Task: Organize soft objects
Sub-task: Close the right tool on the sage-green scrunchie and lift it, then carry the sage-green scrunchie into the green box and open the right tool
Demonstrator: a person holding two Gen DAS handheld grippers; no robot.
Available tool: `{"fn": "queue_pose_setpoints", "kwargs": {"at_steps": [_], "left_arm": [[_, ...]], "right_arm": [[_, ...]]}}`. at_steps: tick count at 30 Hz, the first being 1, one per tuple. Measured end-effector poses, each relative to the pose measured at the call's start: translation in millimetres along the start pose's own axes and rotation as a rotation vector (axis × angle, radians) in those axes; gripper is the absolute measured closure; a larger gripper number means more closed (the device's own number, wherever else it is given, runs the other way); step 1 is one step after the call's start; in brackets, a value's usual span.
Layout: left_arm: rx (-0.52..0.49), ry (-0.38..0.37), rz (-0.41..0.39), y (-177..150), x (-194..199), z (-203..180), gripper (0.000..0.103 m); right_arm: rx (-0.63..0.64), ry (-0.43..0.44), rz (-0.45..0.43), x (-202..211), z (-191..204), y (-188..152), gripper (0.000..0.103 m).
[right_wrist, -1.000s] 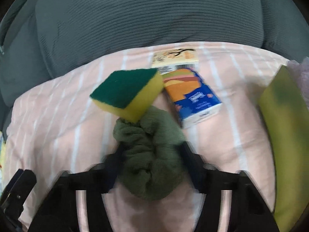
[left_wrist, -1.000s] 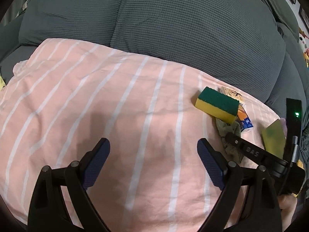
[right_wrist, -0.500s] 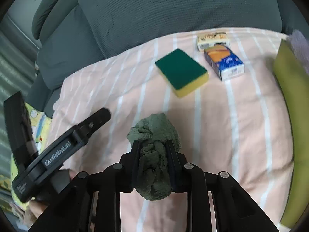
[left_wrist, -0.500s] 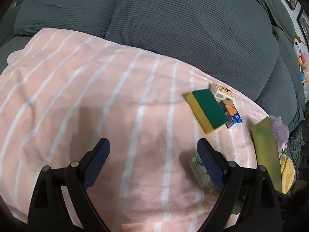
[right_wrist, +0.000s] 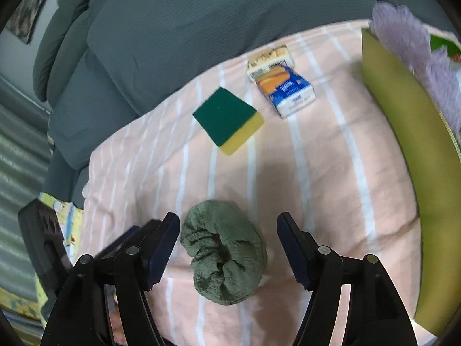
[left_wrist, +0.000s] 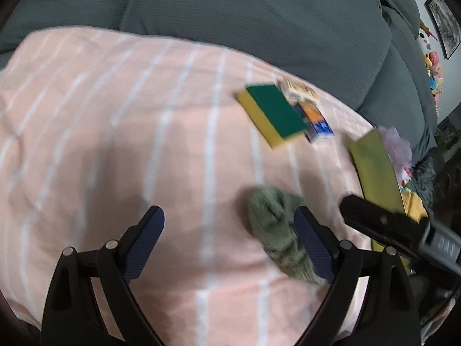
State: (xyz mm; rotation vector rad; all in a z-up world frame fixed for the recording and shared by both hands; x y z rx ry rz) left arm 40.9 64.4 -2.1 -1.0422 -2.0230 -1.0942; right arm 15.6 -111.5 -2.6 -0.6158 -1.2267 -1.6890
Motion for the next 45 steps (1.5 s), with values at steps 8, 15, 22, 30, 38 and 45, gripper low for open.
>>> {"fn": "queue_pose_setpoints", "kwargs": {"at_steps": [8, 15, 22, 30, 38, 45], "left_arm": [[-0.065, -0.013, 0.103, -33.1, -23.5, -24.6, 0.052], [-0.098, -0.106, 0.134, -39.5, -33.7, -40.1, 0.087], [-0.18, -0.18, 0.032, -34.2, -12.2, -70.7, 0.089], [-0.358, -0.315, -0.103, -24.6, 20.7, -151.5, 0.089], [-0.488, -0.404, -0.116, -25.7, 12.9, -237.1, 0.089], [-0.52, -0.435, -0.049, -23.8, -20.4, -285.4, 0.089]], "right_arm": [[-0.033, 0.04, 0.06, -18.1, -0.2, -8.2, 0.032], [0.026, 0.0, 0.123, -40.9, 12.6, -16.5, 0.044], [0.004, 0.088, 0.025, -16.0, 18.2, -6.2, 0.063], [0.012, 0.065, -0.233, 70.2, -0.5, 25.4, 0.063], [-0.062, -0.01, -0.445, 143.8, -59.4, 46.8, 0.063], [-0.135, -0.017, -0.559, 169.0, -107.7, 57.4, 0.063]]}}
Point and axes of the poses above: each gripper's, at about its wrist camera, not at the fingertips, and x roughly against the way its jaws point, z to its left, y to its top, the point moved 6 cm from there along -x, roughly the way its jaws point, and after that the axes turned 12 degrees about x, right-handed, at the moved point
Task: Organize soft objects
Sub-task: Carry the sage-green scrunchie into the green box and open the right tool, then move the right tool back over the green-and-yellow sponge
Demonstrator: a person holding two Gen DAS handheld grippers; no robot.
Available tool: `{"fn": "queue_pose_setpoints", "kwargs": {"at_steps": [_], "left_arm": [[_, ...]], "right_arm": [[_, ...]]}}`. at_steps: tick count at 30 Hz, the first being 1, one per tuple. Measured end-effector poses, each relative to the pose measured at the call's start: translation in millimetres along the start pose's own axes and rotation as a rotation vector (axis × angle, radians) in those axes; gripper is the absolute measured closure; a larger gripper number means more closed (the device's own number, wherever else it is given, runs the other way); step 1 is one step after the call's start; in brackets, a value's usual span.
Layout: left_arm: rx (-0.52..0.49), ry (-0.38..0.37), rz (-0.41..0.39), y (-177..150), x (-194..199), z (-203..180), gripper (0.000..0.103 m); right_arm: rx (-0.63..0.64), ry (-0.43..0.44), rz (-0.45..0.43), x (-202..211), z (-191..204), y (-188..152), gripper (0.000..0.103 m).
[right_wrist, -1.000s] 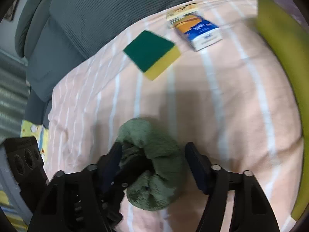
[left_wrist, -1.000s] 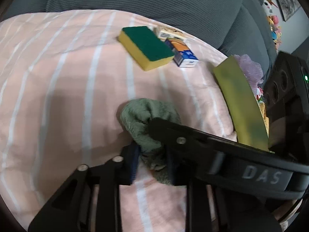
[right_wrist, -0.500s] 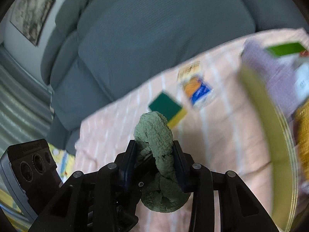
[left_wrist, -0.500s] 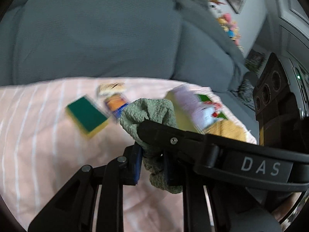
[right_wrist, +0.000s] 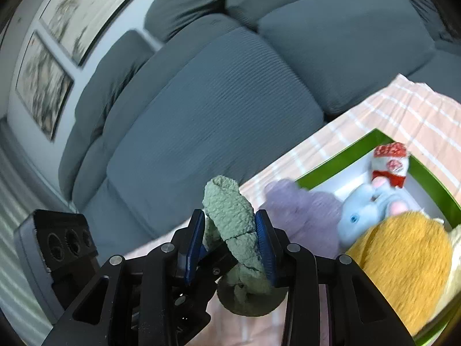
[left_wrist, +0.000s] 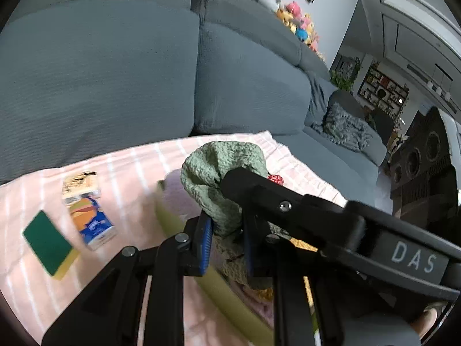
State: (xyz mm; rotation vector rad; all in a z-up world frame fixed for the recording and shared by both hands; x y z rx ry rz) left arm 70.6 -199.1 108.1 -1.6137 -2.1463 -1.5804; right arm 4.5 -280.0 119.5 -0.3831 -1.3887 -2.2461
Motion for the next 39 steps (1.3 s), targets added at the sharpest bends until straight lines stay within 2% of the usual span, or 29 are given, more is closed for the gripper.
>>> {"fn": "queue_pose_setpoints", "kwargs": {"at_steps": [3, 6, 9, 11, 15, 20, 21, 23, 25, 29, 31, 33, 36, 39], "left_arm": [[-0.01, 0.042, 0.042, 1.2, -24.2, 2.3, 0.088], [-0.014, 0.105, 0.093, -1.1, -49.4, 8.7, 0.088], [-0.007, 0.167, 0.165, -7.3, -68.6, 17.4, 0.088], [-0.022, 0.209, 0.18, -10.5, -70.0, 21.6, 0.087], [-0.061, 0.247, 0.192, -13.4, -72.9, 21.6, 0.085], [-0.091, 0.234, 0.195, -17.3, -70.5, 18.5, 0.081], [-0.09, 0.23, 0.193, -17.7, -67.8, 18.1, 0.077], [-0.081, 0.211, 0.183, -17.9, -62.4, 14.8, 0.068], [-0.075, 0.197, 0.16, -16.4, -51.2, 11.5, 0.041], [-0.096, 0.21, 0.09, -15.7, -26.0, 10.0, 0.034], [-0.086, 0.21, 0.062, -15.1, -11.8, 13.4, 0.031], [-0.055, 0.209, 0.027, -14.3, 7.3, 22.2, 0.03], [-0.014, 0.21, -0.022, -16.4, 33.8, 39.7, 0.023], [0.042, 0.228, -0.067, -22.2, 60.5, 65.4, 0.022]], "right_arm": [[-0.042, -0.012, 0.005, -12.0, -19.9, 0.9, 0.063], [-0.122, -0.022, 0.054, -31.5, -42.4, -5.1, 0.063], [-0.141, -0.093, 0.119, -47.4, -57.6, -11.8, 0.063], [-0.152, -0.128, 0.16, -56.7, -62.8, -16.7, 0.063], [-0.161, -0.158, 0.187, -64.8, -64.5, -21.3, 0.063], [-0.164, -0.21, 0.203, -64.4, -72.1, -24.7, 0.063], [-0.168, -0.215, 0.204, -62.6, -73.9, -26.2, 0.063], [-0.185, -0.221, 0.196, -58.7, -76.6, -27.3, 0.063], [-0.2, -0.216, 0.171, -52.8, -79.8, -25.7, 0.063], [-0.205, -0.201, 0.141, -44.0, -77.8, -21.8, 0.063], [-0.203, -0.209, 0.124, -38.8, -76.0, -21.0, 0.056], [-0.198, -0.21, 0.096, -32.6, -72.4, -19.4, 0.045], [-0.171, -0.201, 0.07, -25.1, -62.4, -16.2, 0.039], [-0.116, -0.215, 0.042, -16.6, -47.8, -13.6, 0.032]]}}
Point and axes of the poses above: each gripper's, at about its wrist camera, not at the fingertips, and x roughly against the way its jaws point, z to its left, y to its top, the point moved 6 cm from there along -x, roughly the way its jaws point, and after that the axes turned 12 degrees about x, right-handed, at the moved point
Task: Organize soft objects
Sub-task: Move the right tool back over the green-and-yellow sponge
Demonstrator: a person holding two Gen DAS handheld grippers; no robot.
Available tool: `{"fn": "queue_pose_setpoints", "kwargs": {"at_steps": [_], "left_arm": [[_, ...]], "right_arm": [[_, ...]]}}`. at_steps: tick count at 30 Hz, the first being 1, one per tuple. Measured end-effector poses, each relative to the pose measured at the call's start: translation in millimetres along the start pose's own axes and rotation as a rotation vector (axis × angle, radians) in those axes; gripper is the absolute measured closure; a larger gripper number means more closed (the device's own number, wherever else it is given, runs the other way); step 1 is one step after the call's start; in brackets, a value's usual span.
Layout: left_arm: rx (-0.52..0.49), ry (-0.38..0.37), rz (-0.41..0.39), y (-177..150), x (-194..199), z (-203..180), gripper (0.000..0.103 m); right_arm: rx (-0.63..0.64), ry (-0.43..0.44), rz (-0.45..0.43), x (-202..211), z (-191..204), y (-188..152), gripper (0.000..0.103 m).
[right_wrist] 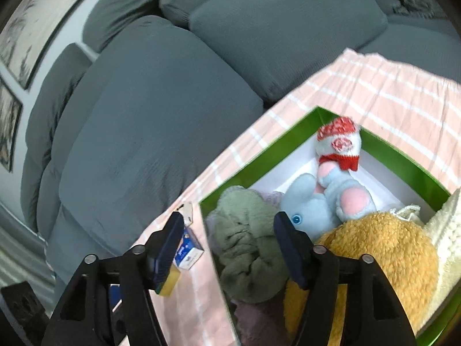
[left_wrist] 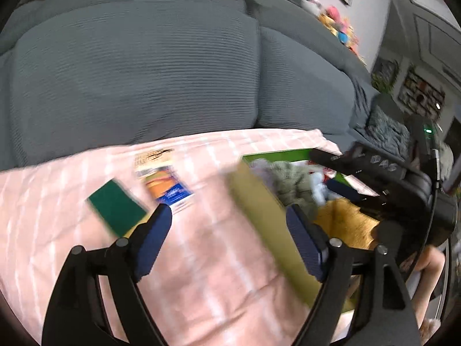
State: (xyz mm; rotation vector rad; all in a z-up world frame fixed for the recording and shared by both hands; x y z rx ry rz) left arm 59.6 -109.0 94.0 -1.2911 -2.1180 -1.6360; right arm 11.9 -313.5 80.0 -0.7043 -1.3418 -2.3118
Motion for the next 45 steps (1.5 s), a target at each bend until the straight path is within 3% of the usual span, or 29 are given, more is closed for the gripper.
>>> {"fn": "queue_pose_setpoints", "kwargs": {"at_steps": [6, 12, 16, 20, 25, 30, 33, 36, 45], "left_arm": [[0.11, 0.093, -0.029, -10.9, 31.9, 65.8, 0.019], [0.271, 0.142, -0.058, -21.4, 51.2, 125.9, 0.019], [0.35, 0.22, -0.063, -22.6, 58.2, 154.5, 0.019], [0.384, 0.239, -0.057, -18.5, 64.1, 167.8, 0.018], [0.425, 0.262, -0.044, -21.0, 68.6, 188.7, 0.018], [0.486, 0.256, -0.035, -22.7, 72.3, 202.3, 0.018], [0.467, 0.297, -0.038, -22.5, 74.9, 205.7, 0.018], [0.489, 0.276, -0.04, -23.1, 77.9, 210.6, 0.018], [0.483, 0.27, -0.04, -20.5, 79.2, 214.7, 0.018]], "right_arm": [[0.12, -0.07, -0.035, 8.2, 22.1, -3.2, 0.022], [0.216, -0.066, -0.038, 5.1, 54.3, -13.9, 0.018], [0.322, -0.054, -0.021, -1.6, 84.4, -27.7, 0.016], [0.458, -0.051, 0.023, -18.0, 115.3, -47.5, 0.015], [0.512, 0.042, 0.132, -48.7, 150.7, -71.3, 0.015], [0.725, 0.007, 0.233, -97.5, 189.8, -99.9, 0.015], [0.753, -0.009, 0.294, -125.2, 199.1, -107.9, 0.015], [0.779, -0.013, 0.352, -155.6, 209.6, -112.8, 0.015], [0.785, -0.081, 0.388, -197.5, 212.3, -121.0, 0.016]]}}
Point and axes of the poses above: each gripper's, at about its wrist camera, not at the fingertips, and x roughly against the way its jaws point, z to its left, y to its top, the point moved 6 cm from there along -x, roughly the way its jaws point, and after that the axes turned 12 degrees about x, right-handed, at the moved point
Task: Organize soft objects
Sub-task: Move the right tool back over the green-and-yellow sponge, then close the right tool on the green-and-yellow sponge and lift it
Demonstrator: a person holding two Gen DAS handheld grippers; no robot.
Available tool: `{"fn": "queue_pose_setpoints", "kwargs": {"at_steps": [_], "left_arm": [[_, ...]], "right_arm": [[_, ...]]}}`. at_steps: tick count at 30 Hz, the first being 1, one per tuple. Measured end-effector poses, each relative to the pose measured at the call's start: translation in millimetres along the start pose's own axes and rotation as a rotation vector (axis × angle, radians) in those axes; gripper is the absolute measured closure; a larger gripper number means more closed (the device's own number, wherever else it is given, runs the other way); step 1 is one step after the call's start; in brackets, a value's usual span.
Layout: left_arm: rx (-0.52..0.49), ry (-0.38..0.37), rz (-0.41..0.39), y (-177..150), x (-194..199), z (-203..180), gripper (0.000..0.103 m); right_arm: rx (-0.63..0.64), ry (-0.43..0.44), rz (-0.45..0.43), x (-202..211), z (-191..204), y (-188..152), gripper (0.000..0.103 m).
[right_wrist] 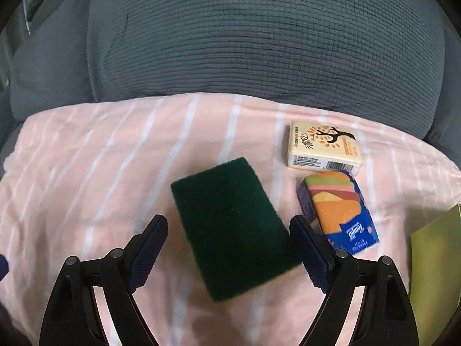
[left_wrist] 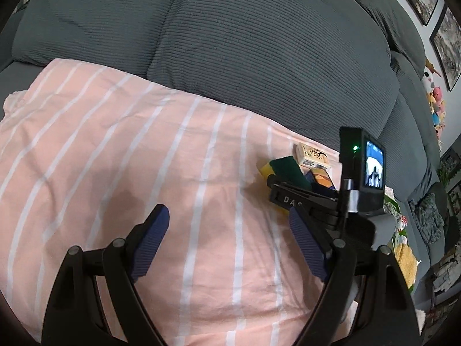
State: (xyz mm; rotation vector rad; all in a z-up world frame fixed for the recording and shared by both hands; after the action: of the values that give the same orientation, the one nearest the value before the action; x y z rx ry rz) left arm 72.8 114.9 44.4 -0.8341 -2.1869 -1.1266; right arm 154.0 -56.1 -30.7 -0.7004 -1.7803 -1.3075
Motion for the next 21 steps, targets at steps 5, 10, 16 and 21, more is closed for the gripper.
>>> {"fn": "queue_pose_setpoints", "kwargs": {"at_steps": [5, 10, 16, 21], "left_arm": [[0.047, 0.008, -0.008, 6.6, 1.4, 12.5, 0.018], [0.087, 0.019, -0.023, 11.3, 3.9, 22.2, 0.018], [0.087, 0.036, -0.018, 8.0, 2.0, 21.6, 0.018], [0.092, 0.054, -0.018, 6.7, 0.3, 25.5, 0.018]], "right_arm": [[0.0, -0.05, -0.01, 4.7, -0.3, -5.7, 0.03], [-0.043, 0.001, -0.005, 39.8, 1.2, -13.7, 0.032], [-0.037, 0.094, 0.03, 85.6, 24.4, -43.8, 0.032], [-0.062, 0.183, 0.075, 98.1, 39.9, -80.7, 0.03]]}}
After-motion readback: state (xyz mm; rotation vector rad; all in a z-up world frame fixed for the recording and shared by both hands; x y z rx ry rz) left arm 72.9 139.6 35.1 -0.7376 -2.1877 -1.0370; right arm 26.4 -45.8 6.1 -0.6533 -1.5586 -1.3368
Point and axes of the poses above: each gripper's, at about its wrist camera, not at the fingertips, and x roughly against the way its jaws point, z to its left, y to its top, the point moved 6 cm from there along -x, roughly the way its jaws point, and after that the axes turned 12 degrees about x, right-handed, at the moved point
